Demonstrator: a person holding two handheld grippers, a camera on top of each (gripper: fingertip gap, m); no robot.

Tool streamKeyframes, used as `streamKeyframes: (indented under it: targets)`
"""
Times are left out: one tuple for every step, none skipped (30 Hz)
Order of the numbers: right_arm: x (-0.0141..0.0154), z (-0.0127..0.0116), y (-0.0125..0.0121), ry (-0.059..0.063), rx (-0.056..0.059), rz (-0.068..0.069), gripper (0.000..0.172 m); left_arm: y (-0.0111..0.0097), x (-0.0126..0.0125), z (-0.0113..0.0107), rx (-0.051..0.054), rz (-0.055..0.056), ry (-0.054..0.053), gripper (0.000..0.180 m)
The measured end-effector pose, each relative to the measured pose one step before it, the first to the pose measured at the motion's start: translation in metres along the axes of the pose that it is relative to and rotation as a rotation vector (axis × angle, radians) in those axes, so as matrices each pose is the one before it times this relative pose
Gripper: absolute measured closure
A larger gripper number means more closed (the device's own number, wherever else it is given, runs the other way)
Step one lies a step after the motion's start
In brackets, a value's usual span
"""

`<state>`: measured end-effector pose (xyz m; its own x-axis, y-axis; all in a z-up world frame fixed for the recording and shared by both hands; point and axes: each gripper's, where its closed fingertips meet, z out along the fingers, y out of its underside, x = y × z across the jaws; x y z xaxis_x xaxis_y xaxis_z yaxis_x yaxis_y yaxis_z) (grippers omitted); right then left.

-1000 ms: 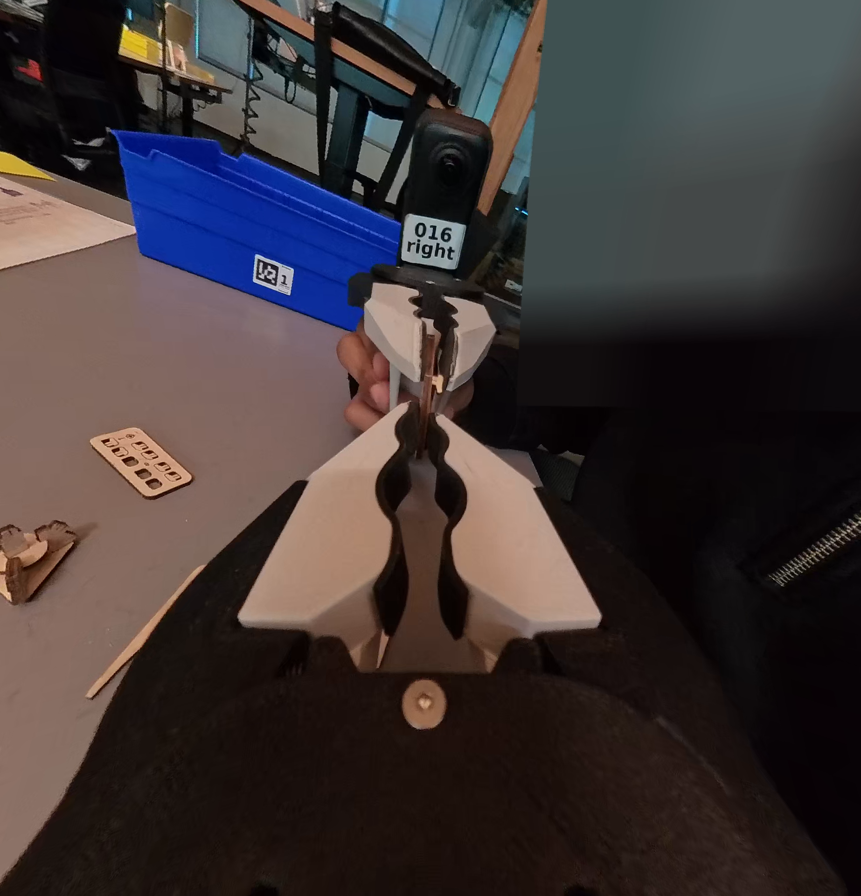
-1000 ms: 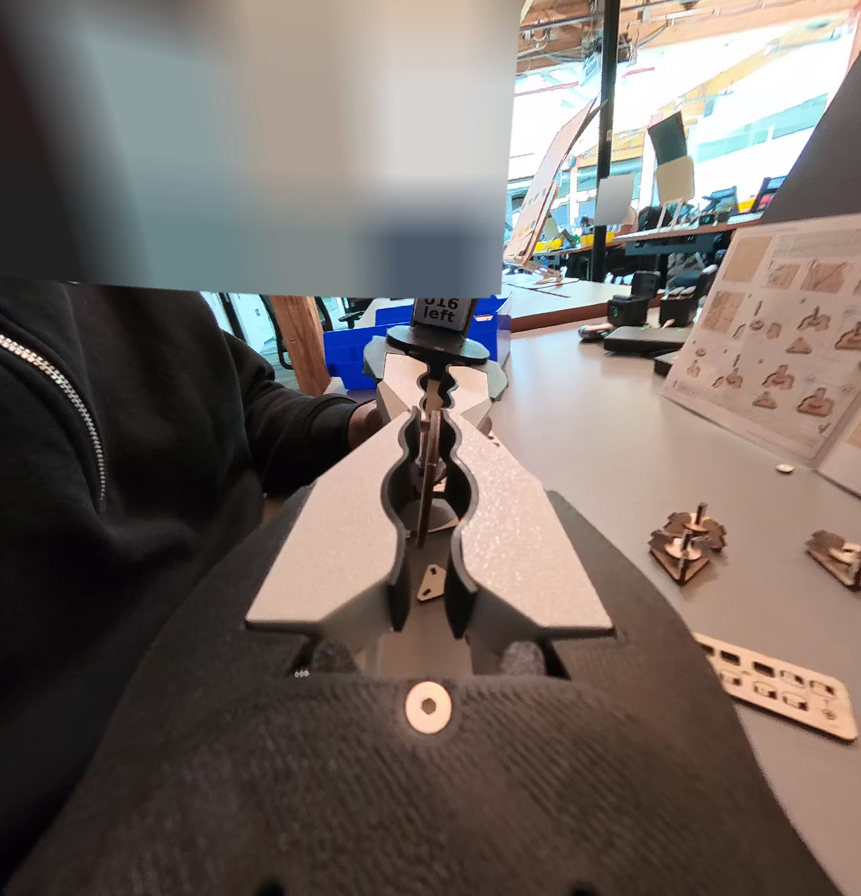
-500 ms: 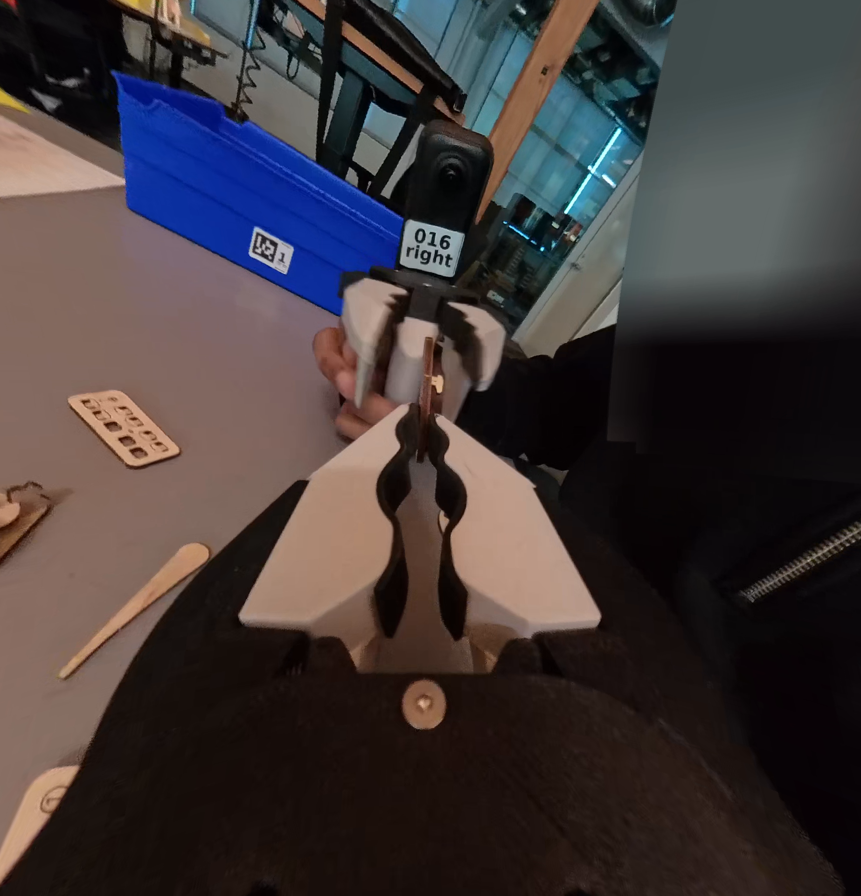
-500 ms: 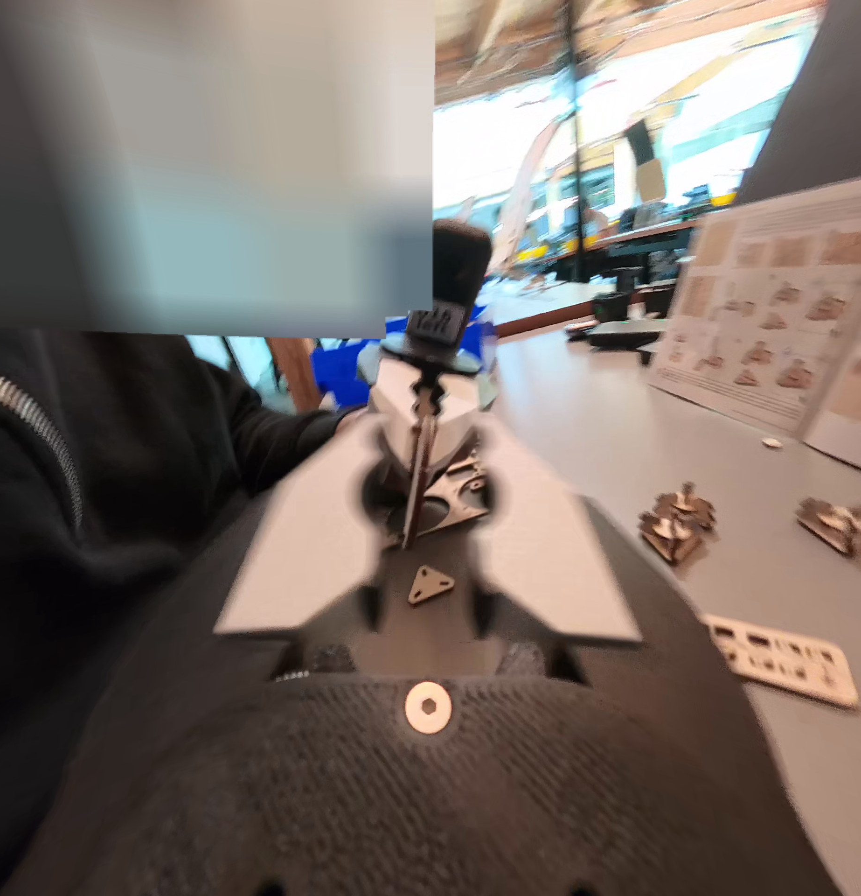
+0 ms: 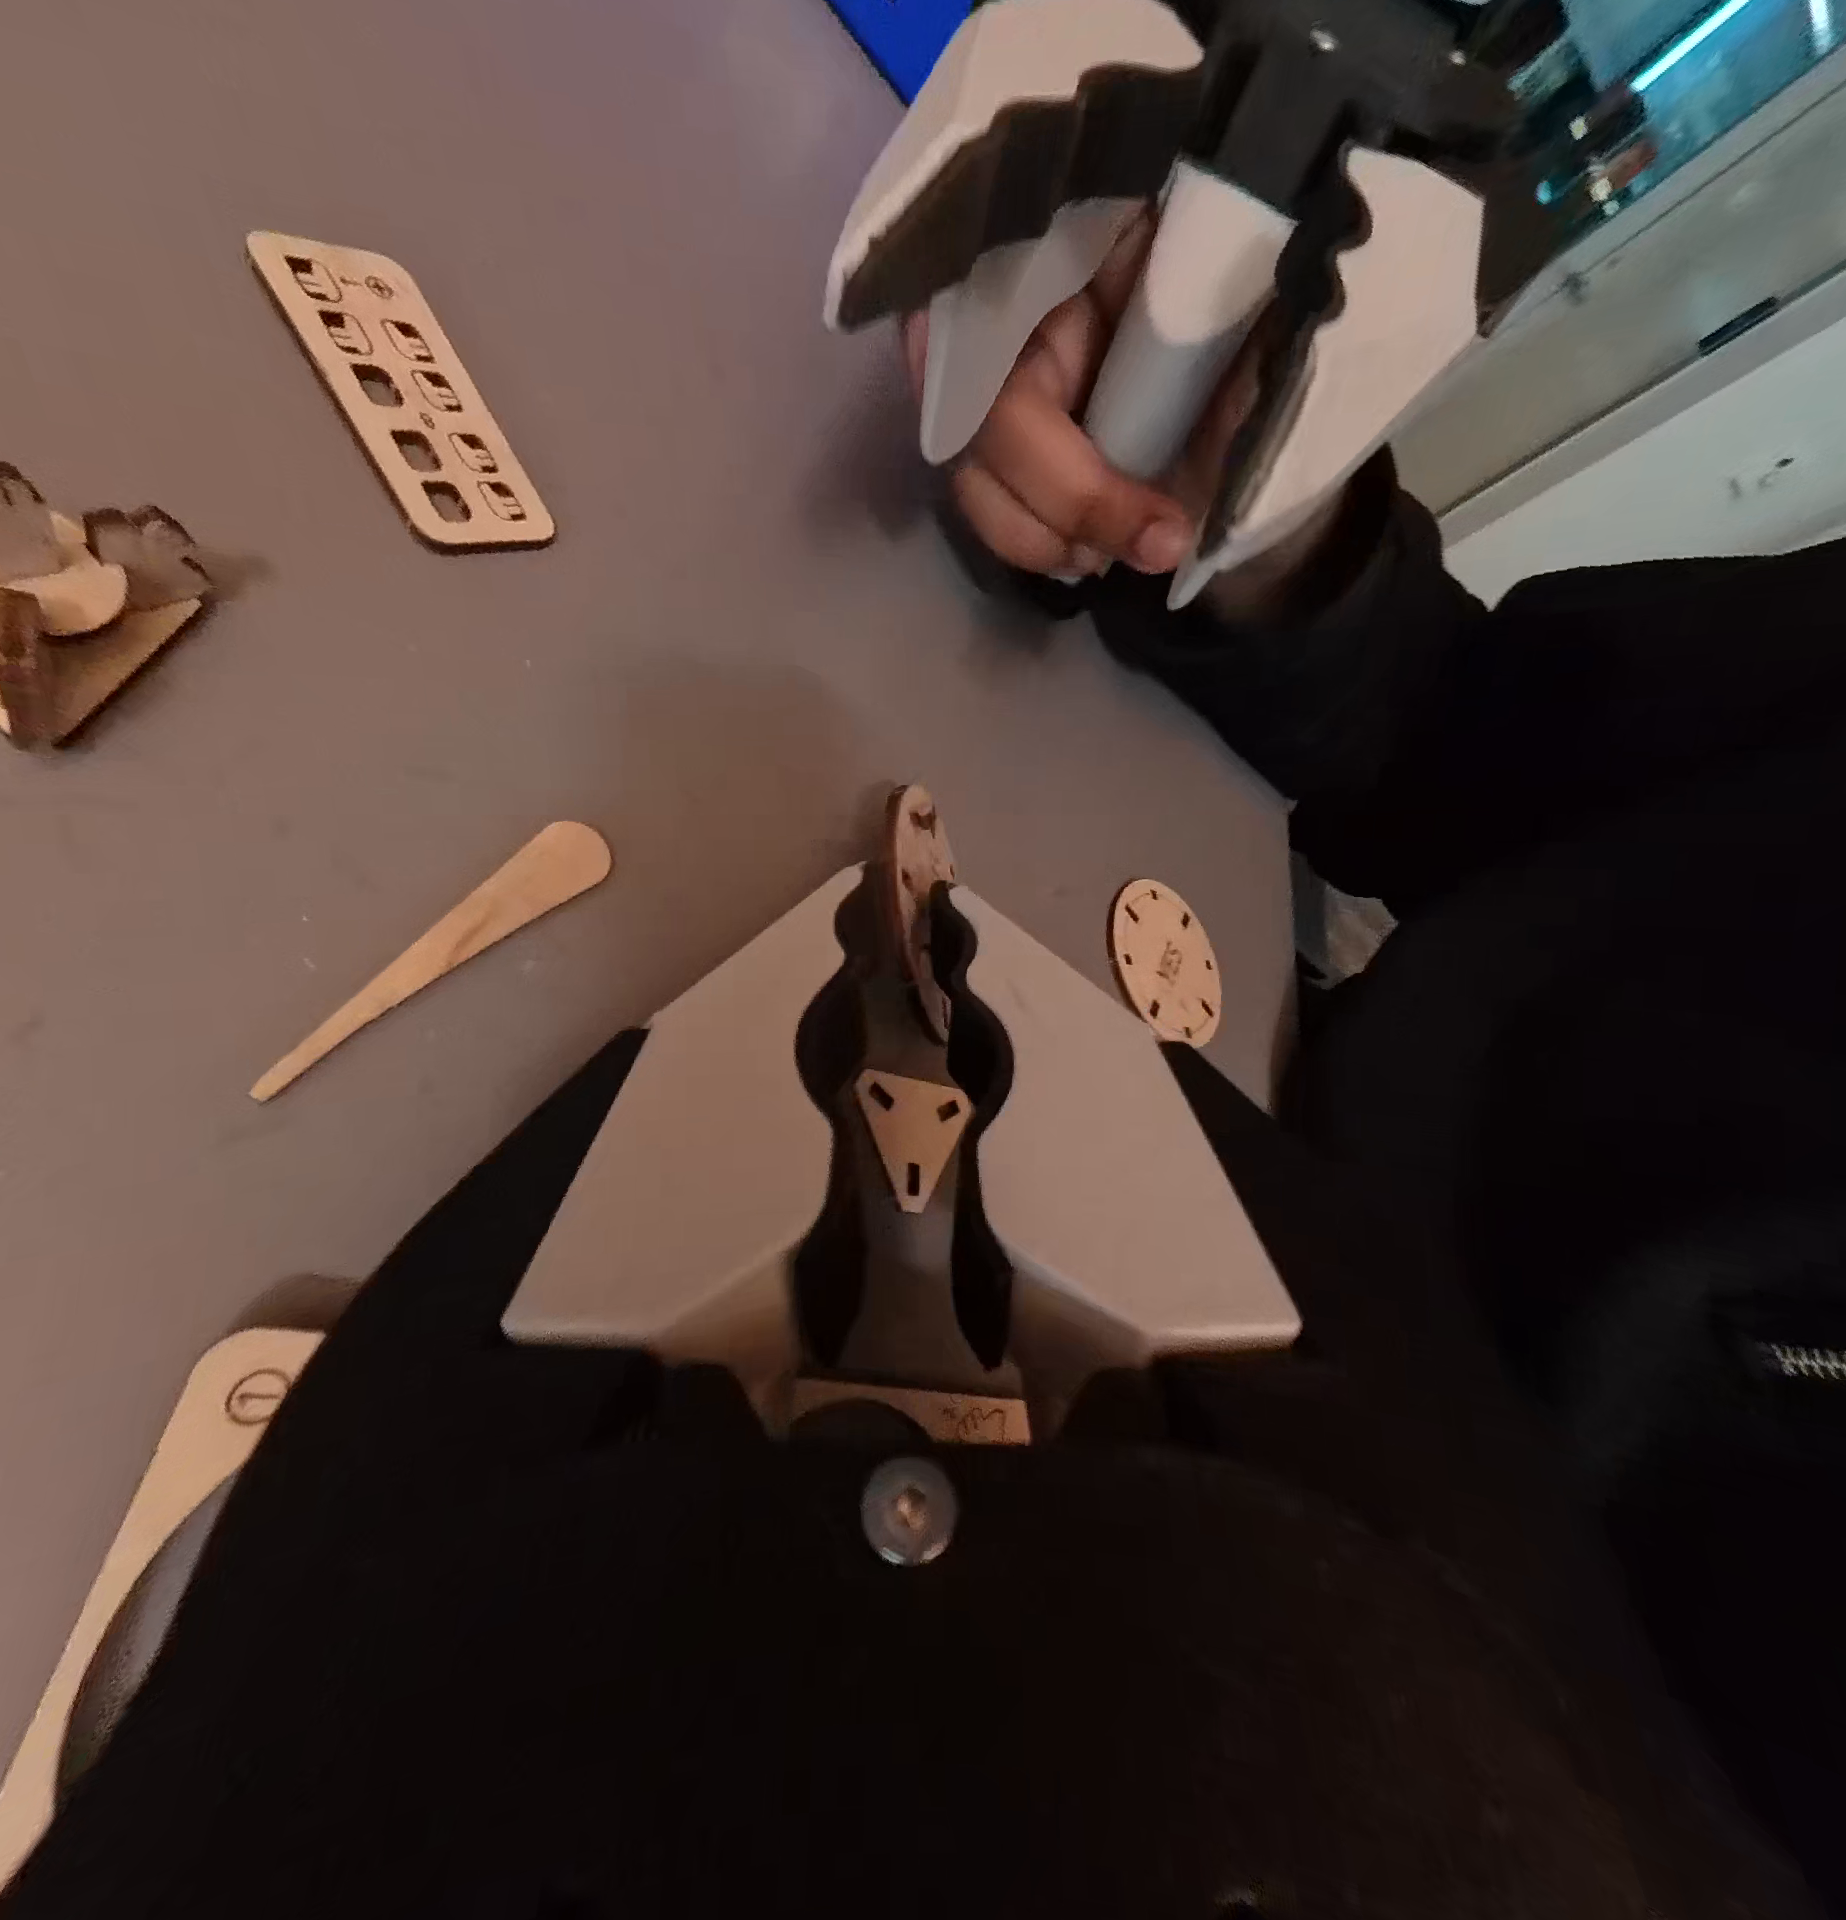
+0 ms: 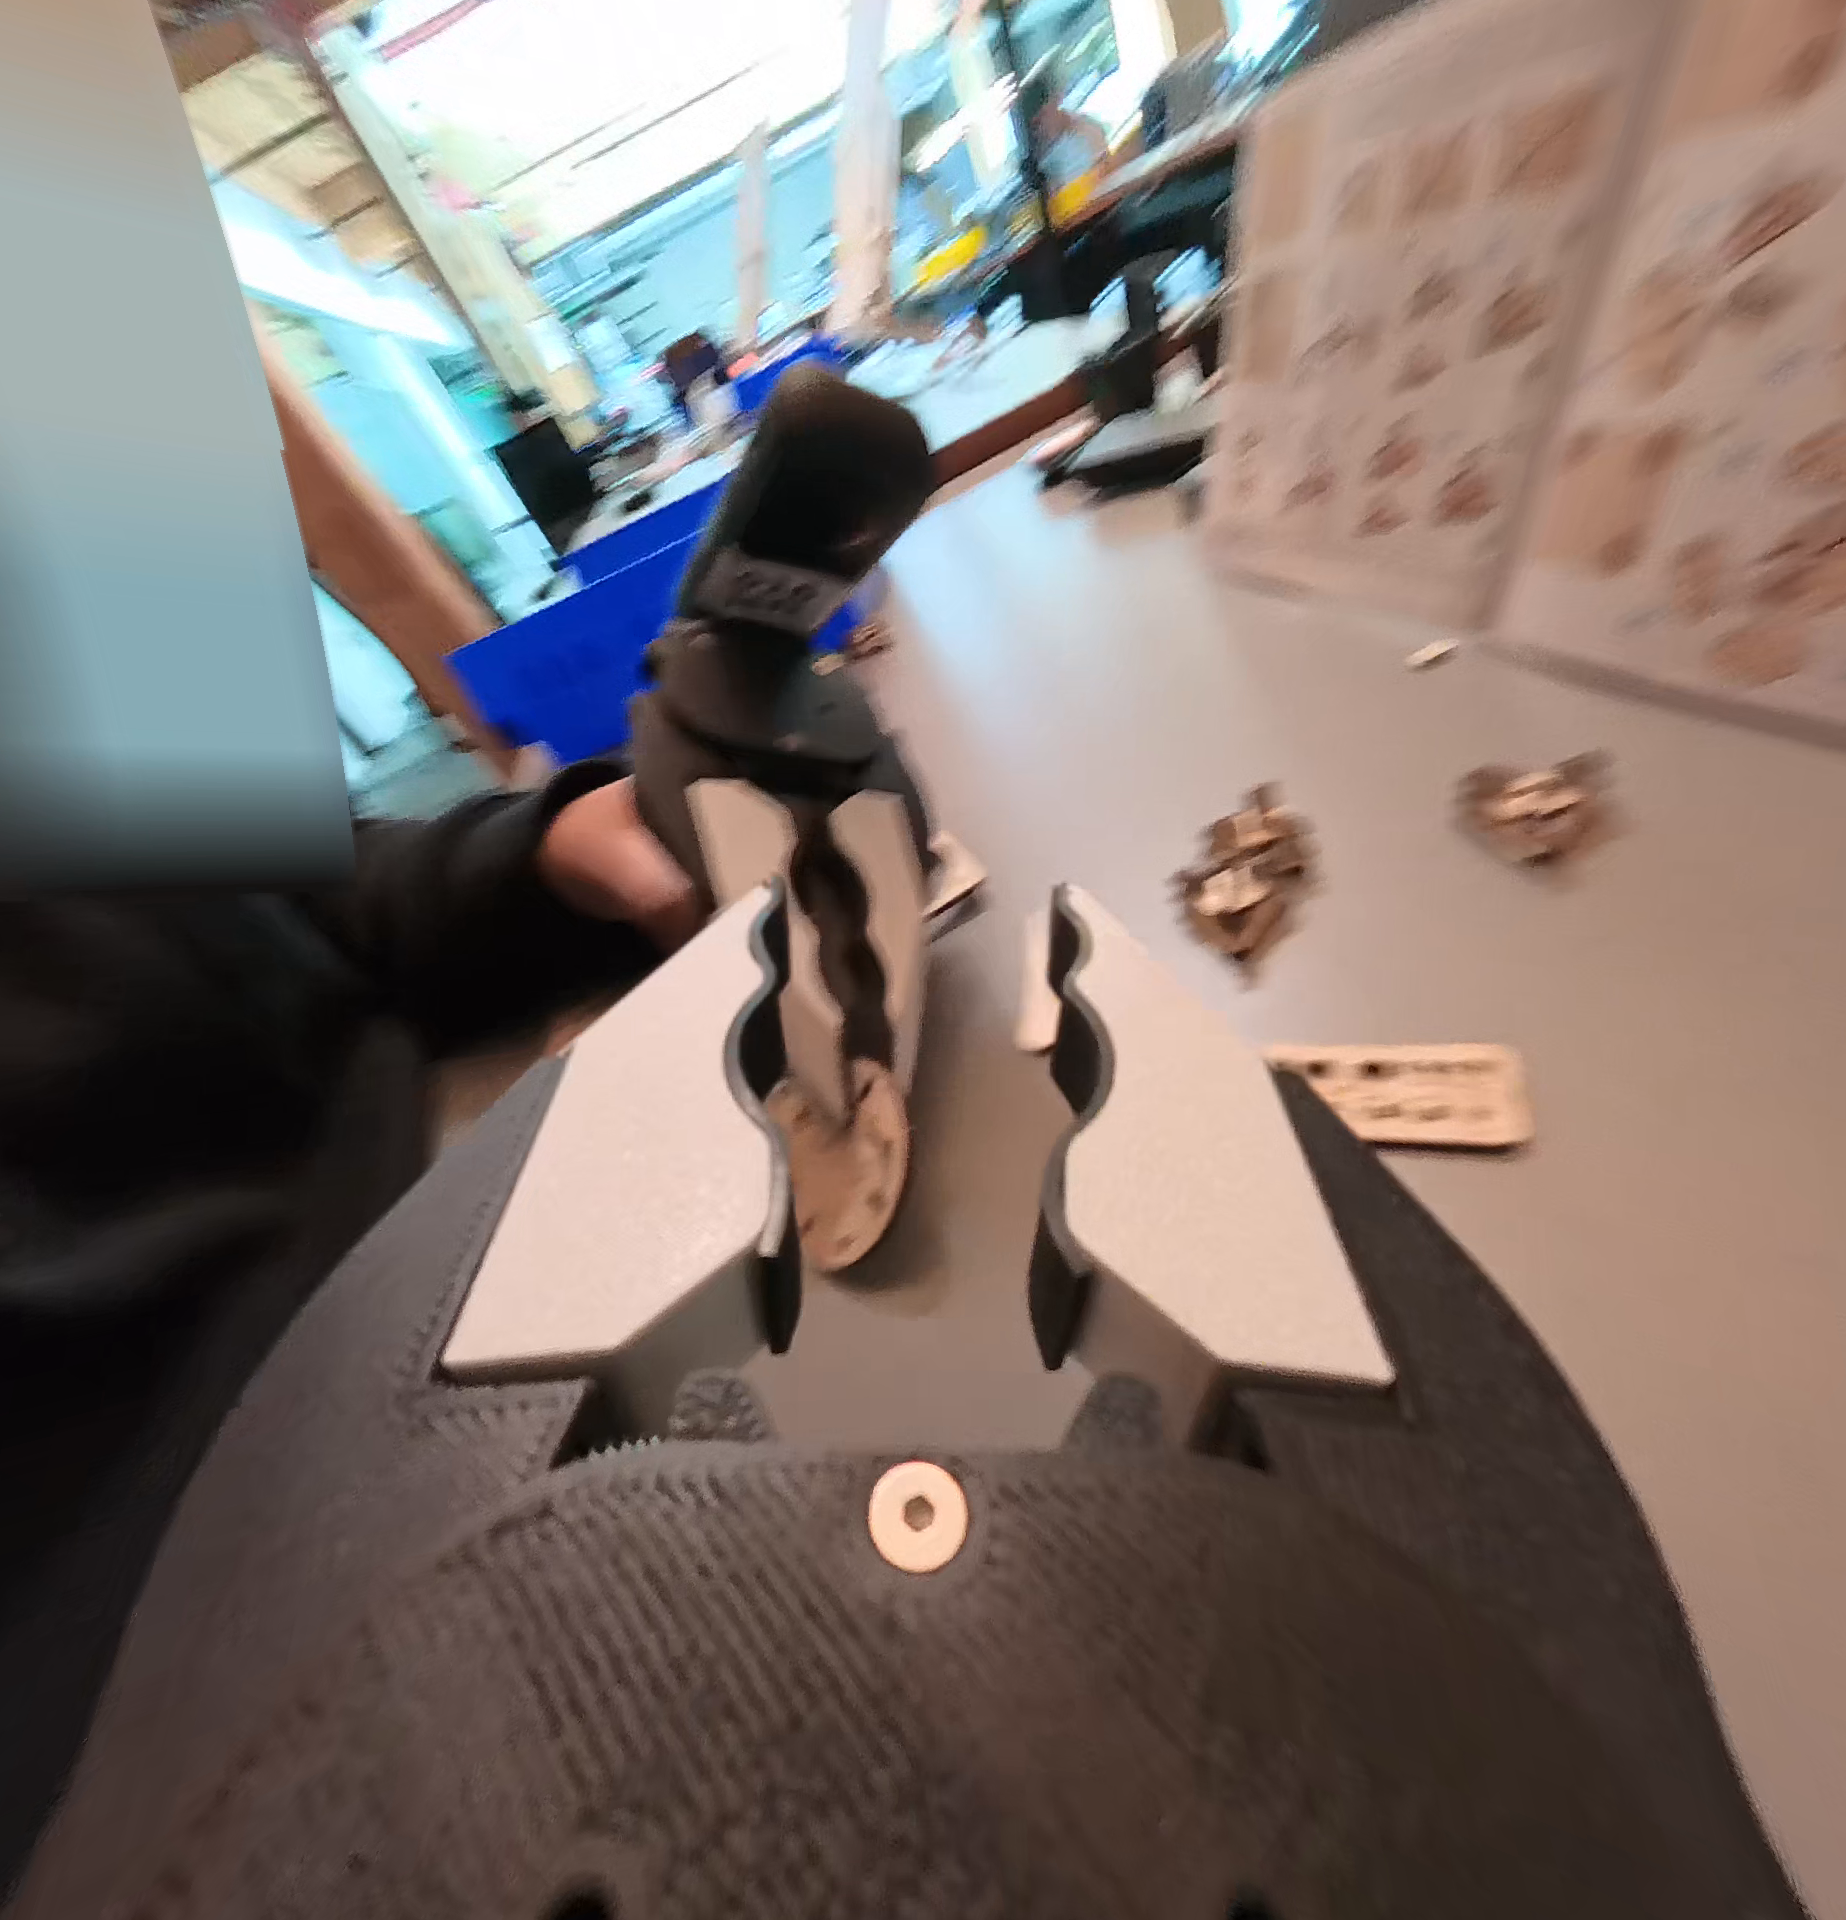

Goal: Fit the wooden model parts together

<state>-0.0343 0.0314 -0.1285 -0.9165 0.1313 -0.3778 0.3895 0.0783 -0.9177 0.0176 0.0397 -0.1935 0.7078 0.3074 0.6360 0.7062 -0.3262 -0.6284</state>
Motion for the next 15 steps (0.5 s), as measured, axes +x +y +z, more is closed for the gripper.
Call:
streamKeyframes:
  targets:
    - [0.00385,-0.00200,-0.00513,0.0333,0.0282,-0.0196,0.125,-0.00096,-0.00136,-0.00042,0.0051,0.0042,-0.0144,0.171]
    - [0.00444,-0.00248,-0.00638,0.0375,0.0387,-0.0189,0.126,-0.00100,-0.00160,-0.00069,0.0064,0.0026,-0.0138,0.168]
    - [0.00359,-0.00301,-0.00754,0.0330,0.0461,-0.0187,0.129,-0.00152,-0.00191,-0.00079,0.0084,0.0038,-0.0159,0.163]
    - [0.00263,-0.00343,-0.00849,0.0289,0.0514,-0.0178,0.135,-0.00183,-0.00272,-0.00097,0.0103,0.0069,-0.0230,0.156]
    - [0.00167,-0.00333,-0.00886,0.0234,0.0528,-0.0174,0.143,-0.00206,-0.00291,-0.00123,0.0105,0.0135,-0.0278,0.148]
    - [0.00038,-0.00339,-0.00827,0.0142,0.0513,-0.0162,0.149,-0.00183,-0.00237,-0.00111,0.0081,0.0227,-0.0283,0.142]
    - [-0.00014,-0.00322,-0.00796,0.0083,0.0476,-0.0157,0.154,-0.00124,-0.00148,-0.00119,0.0035,0.0294,-0.0258,0.141]
    - [-0.00071,-0.00246,-0.00808,0.0068,0.0464,-0.0118,0.159,-0.00017,-0.00082,-0.00070,-0.0038,0.0328,-0.0229,0.140]
    - [-0.00035,-0.00264,-0.00729,0.0063,0.0454,-0.0057,0.164,0.00155,-0.00101,-0.00012,-0.0157,0.0346,-0.0239,0.140]
    - [-0.00033,-0.00236,-0.00696,0.0082,0.0432,0.0001,0.170,0.00312,-0.00148,0.00051,-0.0264,0.0344,-0.0261,0.140]
    - [-0.00038,-0.00189,-0.00705,0.0076,0.0430,0.0059,0.172,0.00398,-0.00117,0.00132,-0.0300,0.0300,-0.0224,0.140]
    - [-0.00003,-0.00147,-0.00515,0.0090,0.0455,0.0157,0.172,0.00398,0.00098,0.00216,-0.0279,0.0216,-0.0073,0.141]
    - [0.00021,0.00063,-0.00395,0.0102,0.0437,0.0152,0.172,0.00309,0.00243,0.00249,-0.0233,0.0123,0.0055,0.141]
    - [0.00127,0.00164,-0.00034,0.0209,0.0266,0.0102,0.172,0.00162,0.00178,0.00168,-0.0131,0.0099,0.0027,0.143]
    - [0.00027,0.00334,0.00230,0.0168,0.0051,-0.0046,0.172,-0.00004,-0.00063,0.00018,-0.0001,0.0071,-0.0116,0.147]
